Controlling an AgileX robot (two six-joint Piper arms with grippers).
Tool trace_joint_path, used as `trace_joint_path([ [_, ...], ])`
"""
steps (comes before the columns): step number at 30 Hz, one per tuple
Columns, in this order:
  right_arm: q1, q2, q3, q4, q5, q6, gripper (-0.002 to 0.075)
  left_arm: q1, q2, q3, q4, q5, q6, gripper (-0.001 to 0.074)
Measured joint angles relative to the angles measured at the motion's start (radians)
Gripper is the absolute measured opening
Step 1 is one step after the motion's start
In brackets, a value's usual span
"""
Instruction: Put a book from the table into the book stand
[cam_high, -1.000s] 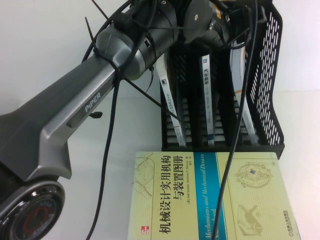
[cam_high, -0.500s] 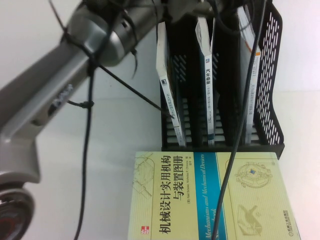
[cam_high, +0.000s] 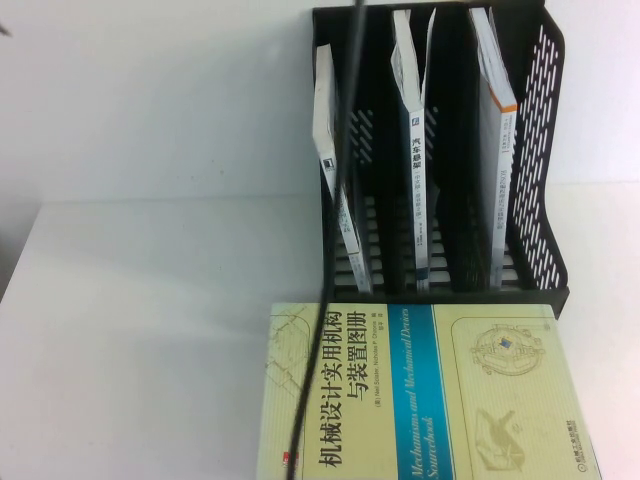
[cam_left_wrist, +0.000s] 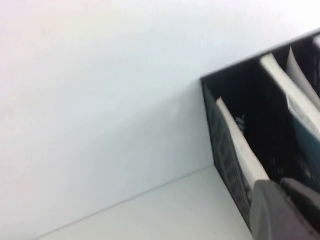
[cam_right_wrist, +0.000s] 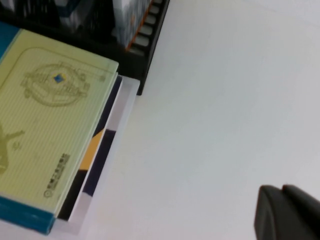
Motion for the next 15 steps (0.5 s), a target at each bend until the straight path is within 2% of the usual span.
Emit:
trace_joint_path([
  [4, 0.0, -0.184, 0.157, 0.057, -0.055, 0.006, -0.0003, 0.0, -0.097, 0.057, -0.107, 0.008, 0.05, 0.0001],
  [8, 0.0, -0.336, 0.294, 0.168, -0.141, 0.036, -0.0003, 0.0, -0.219, 0.21, -0.249, -0.108, 0.089, 0.0001],
  [15, 0.0, -0.489, 0.48, 0.403, -0.331, 0.048, -0.0003, 0.0, -0.432, 0.706, -0.338, -0.34, 0.088, 0.0001],
])
